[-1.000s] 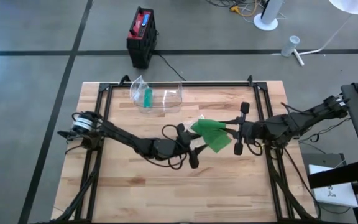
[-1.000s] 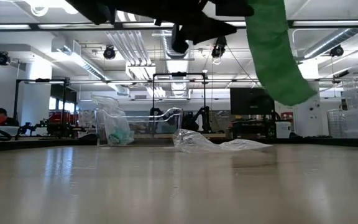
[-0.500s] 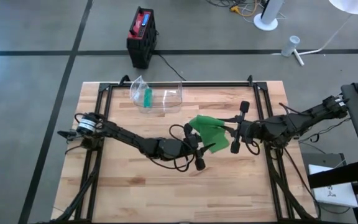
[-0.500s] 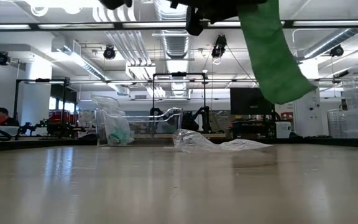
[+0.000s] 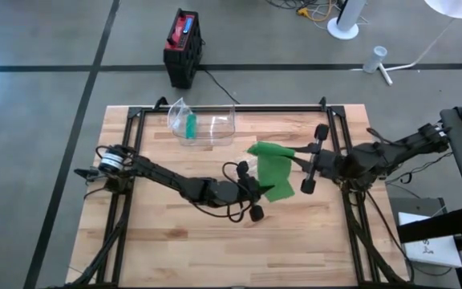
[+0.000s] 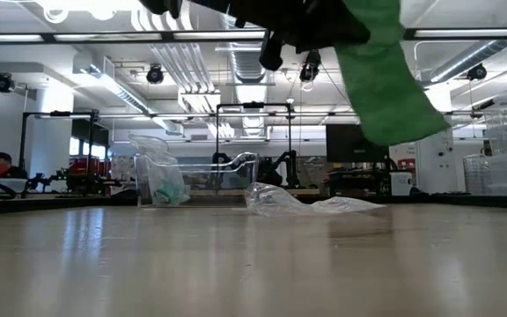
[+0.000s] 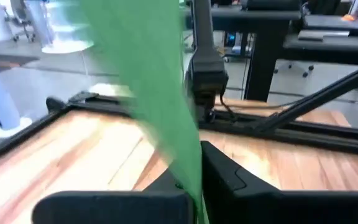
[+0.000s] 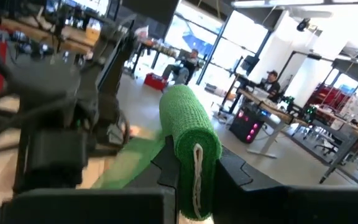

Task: Roll bandage
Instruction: Roll the green bandage

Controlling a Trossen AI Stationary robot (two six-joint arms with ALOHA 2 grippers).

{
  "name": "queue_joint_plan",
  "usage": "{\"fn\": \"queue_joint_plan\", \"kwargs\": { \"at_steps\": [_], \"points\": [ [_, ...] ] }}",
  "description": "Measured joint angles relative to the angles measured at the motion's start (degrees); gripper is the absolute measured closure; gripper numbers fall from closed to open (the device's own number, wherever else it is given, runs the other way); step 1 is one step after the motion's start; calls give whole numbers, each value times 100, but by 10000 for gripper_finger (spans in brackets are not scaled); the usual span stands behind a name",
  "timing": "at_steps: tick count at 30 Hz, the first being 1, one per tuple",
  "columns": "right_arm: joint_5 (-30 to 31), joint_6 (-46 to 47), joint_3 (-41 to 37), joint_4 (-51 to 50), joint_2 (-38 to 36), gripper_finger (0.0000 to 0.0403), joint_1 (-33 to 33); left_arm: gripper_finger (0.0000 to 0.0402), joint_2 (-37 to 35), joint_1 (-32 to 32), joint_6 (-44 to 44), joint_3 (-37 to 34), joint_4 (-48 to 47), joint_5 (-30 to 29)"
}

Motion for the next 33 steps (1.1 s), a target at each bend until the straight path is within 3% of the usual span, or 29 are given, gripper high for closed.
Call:
{"fn": "queue_joint_plan", "kwargs": {
  "at_steps": [8,19,26,33],
  "points": [
    [-5,-392,730,-257,-198,363,0,401,-4,-6,-1129,-314,-1218,-117],
    [-52,-252,1715,-1226,-310,363,0,401,-29,-193,-1865,-682,-1707,-303],
    [-809,937,2444,-1889,-478,363,2,401,-34,-199,-2655,-757,-2883,-523],
    [-975,1848,3146,-3144,-483,363,0,401,-34,-208,-2874,-802,-3246,-530]
  ]
}}
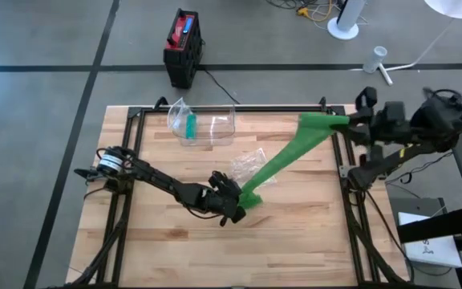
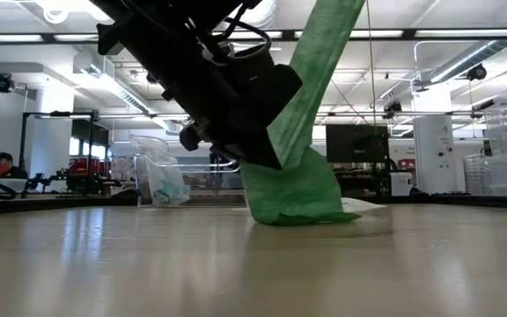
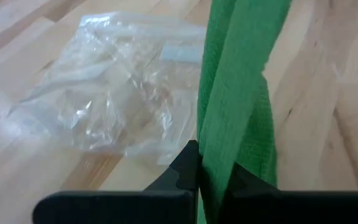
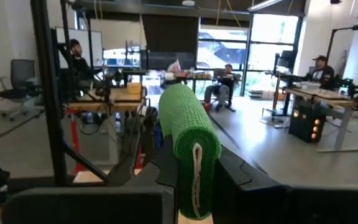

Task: Roll bandage
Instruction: Roll the green bandage

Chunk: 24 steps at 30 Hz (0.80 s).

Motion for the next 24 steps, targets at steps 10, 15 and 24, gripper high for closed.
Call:
{"fn": "queue_joint_plan", "kwargs": {
  "at_steps": [10,15,24],
  "points": [
    [-437,-380,896,-50,-7,362,1,401,0,-17,-409,-86,-55,9],
    [-423,-1127,741,-141,-19,362,0,401,-37,-26,52,-18,715,74],
    [-377,-2112,-486,839,-38,365,-2,398,-186,-27,1922,1019,962,1109]
  ]
}}
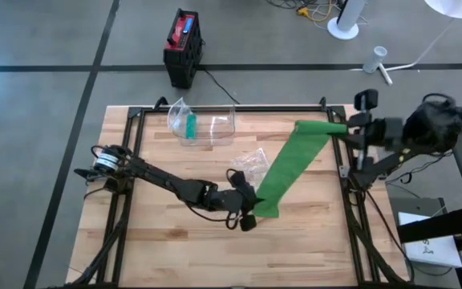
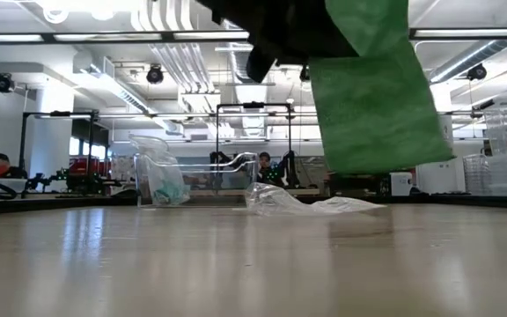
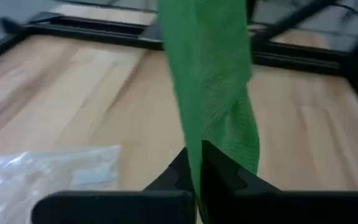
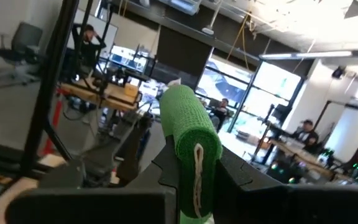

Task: Roll bandage
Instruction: Roll the green bandage

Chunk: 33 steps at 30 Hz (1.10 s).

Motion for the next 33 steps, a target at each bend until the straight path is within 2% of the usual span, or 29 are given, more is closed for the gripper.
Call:
{"fn": "queue_joint_plan", "kwargs": {
  "at_steps": [4,7,13,16,19,24,28,33],
  "points": [
    [4,-469,-483,552,-19,365,-87,372,-36,56,210,187,-509,603],
    [-3,-669,-777,961,60,365,-303,342,-64,110,313,179,-850,770],
    [-5,-622,-1144,1306,515,365,-1136,279,-253,283,1118,150,-904,1578],
    [-5,-480,-1297,1385,730,365,-1501,255,-452,404,1572,67,-1160,1568],
    [-51,-405,-1527,1571,802,365,-1527,241,-701,572,1675,-146,-1202,1530],
    [-46,-437,-1928,1720,661,365,-1396,231,-1285,687,1350,-470,-1297,1480],
    [-187,-376,-2182,1907,542,365,-1259,227,-1936,683,1246,-712,-1610,979],
    [-197,-449,-2250,2402,631,365,-1237,219,-2558,698,971,-1248,-1091,771]
  ]
}}
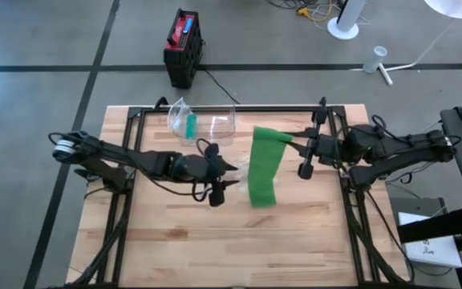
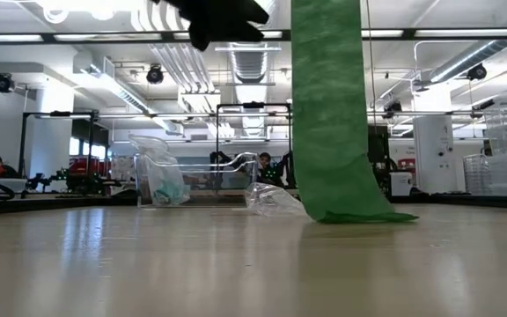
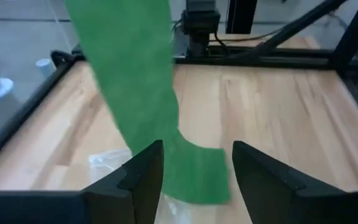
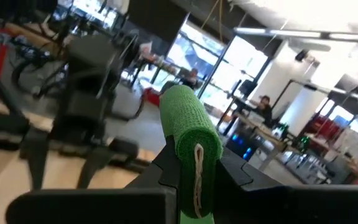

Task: Roll bandage
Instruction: Roll the green bandage

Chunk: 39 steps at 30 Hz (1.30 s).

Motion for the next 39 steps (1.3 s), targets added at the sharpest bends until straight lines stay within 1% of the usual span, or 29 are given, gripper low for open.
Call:
{"fn": "queue_joint_plan", "kwargs": {
  "at_steps": [3,5,8,10,11,16,23,26,29,32,34,36,38,39],
  "points": [
    [-12,-141,131,114,64,365,4,212,-79,-24,-350,-600,843,0],
    [-190,-129,337,200,96,365,4,205,-84,-31,-534,-1051,1560,-4],
    [-561,-18,637,178,90,365,4,193,102,-3,-709,-1649,2849,-26],
    [-722,4,831,163,148,365,4,184,298,39,-779,-1884,3526,-84],
    [-759,27,922,132,161,365,4,179,400,49,-793,-1943,3715,-165],
    [-880,48,1319,-12,262,365,4,154,861,89,-862,-1907,3742,-799],
    [-925,-70,1637,-16,485,365,4,114,1432,207,-865,-1448,3799,-732],
    [-1049,-84,1719,-30,564,365,4,116,1727,335,-774,-1309,4335,-696],
    [-1054,-97,1817,11,672,365,4,141,2051,422,-649,-1202,5034,-581],
    [-1055,-100,1873,-3,719,365,4,192,2346,459,-556,-1010,5453,-493],
    [-1054,-97,1897,2,717,365,4,241,2526,480,-509,-803,5482,-316],
    [-1054,-102,1926,-10,715,365,4,299,2700,485,-432,-602,5423,-64],
    [-1054,-130,1968,6,713,365,4,364,2849,485,-356,-372,5165,135],
    [-1054,-144,1978,-26,691,365,4,381,2903,485,-347,-271,4990,157]
  ]
}}
